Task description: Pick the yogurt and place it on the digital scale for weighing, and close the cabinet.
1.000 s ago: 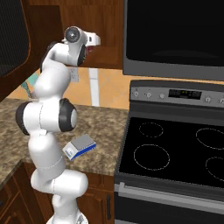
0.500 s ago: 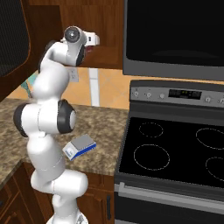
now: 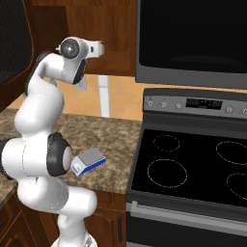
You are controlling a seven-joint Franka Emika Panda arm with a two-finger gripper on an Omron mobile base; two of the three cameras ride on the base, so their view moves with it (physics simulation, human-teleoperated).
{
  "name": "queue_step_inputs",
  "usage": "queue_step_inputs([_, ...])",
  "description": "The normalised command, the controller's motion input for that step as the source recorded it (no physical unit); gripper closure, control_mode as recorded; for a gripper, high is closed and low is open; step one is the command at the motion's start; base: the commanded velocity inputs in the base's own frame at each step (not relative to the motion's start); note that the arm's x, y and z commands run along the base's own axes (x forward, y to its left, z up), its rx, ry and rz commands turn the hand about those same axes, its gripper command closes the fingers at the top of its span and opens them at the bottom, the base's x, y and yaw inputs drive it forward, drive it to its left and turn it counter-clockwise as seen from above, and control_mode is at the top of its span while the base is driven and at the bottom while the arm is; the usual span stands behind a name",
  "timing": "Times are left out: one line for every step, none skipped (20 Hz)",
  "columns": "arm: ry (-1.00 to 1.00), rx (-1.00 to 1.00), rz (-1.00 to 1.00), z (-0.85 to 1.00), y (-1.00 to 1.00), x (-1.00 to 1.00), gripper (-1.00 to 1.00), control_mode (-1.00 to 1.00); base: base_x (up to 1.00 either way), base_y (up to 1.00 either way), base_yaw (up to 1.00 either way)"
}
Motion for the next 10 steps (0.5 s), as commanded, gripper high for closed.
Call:
queue_step_inputs([-0.02,0.05,0.01,0.0,-0.29,-1.0,1.0,-1.0,0.0,0.0,0.0])
queue_step_inputs([-0.01,0.03,0.04,0.0,-0.35,-1.0,1.0,-1.0,0.0,0.0,0.0])
queue_step_inputs([0.0,0.0,0.07,0.0,-0.5,-1.0,1.0,-1.0,0.0,0.0,0.0])
queue_step_inputs([0.0,0.0,0.07,0.0,-0.6,-1.0,1.0,-1.0,0.0,0.0,0.0])
queue_step_inputs([0.0,0.0,0.11,0.0,-0.61,-1.0,1.0,-1.0,0.0,0.0,0.0])
queue_step_inputs([0.0,0.0,0.13,0.0,-0.7,-1.0,1.0,-1.0,0.0,0.0,0.0])
queue_step_inputs([0.04,0.0,0.18,0.0,-0.81,-1.0,1.0,-1.0,0.0,0.0,0.0])
queue_step_inputs([0.0,0.0,0.21,-0.02,-0.94,-1.0,1.0,-1.0,0.0,0.0,0.0])
queue_step_inputs([0.0,0.0,0.25,-0.17,-0.96,-1.0,1.0,-1.0,0.0,0.0,0.0])
queue_step_inputs([0.01,0.0,0.33,-0.43,-0.76,-1.0,1.0,-1.0,0.0,0.0,0.0])
